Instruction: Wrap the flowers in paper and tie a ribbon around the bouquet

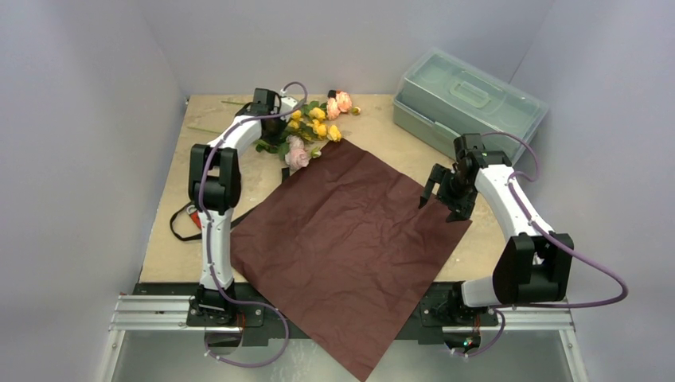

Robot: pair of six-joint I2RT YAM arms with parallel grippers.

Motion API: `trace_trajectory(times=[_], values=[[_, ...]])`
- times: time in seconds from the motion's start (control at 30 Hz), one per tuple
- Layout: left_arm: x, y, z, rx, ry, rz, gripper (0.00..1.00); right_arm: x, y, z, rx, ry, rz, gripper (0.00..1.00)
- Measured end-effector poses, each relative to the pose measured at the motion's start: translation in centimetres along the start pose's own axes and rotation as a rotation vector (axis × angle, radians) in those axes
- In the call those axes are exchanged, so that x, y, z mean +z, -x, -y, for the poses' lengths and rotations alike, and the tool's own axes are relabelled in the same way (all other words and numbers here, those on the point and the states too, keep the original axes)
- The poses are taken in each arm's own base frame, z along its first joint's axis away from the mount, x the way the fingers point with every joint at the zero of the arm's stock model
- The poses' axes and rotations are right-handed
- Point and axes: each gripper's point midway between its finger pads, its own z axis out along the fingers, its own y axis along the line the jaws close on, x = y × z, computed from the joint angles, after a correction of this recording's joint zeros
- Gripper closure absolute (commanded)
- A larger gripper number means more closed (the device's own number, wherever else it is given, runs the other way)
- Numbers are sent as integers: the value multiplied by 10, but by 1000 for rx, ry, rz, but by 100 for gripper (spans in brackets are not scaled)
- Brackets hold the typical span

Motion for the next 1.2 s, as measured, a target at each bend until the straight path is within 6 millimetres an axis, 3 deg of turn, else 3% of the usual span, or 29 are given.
trace_trajectory(times=[0.23,0.37,0.53,0.57,0.67,0.8,1.0,1.1,1.2], values=[[-26,19,-14,-107,83,45,100,-6,1,-2,3,16,23,12],[-65,44,-27,-211,161,132,100,-16,5,-7,-1,44,58,13],[-127,86,-40,-337,216,304,100,-31,9,-17,1,104,104,13],[-138,92,-42,-341,220,331,98,-34,9,-19,2,120,113,12],[-155,100,-43,-297,231,352,72,-44,7,-23,3,153,139,10],[-139,77,-27,-136,216,230,45,-54,3,-25,1,190,165,8],[-94,-5,18,217,217,-72,44,-48,-19,-11,6,175,139,8],[-75,-20,29,328,201,-148,44,-42,-26,-7,9,158,112,8],[-63,-30,25,384,199,-186,44,-41,-27,-6,9,151,101,8]])
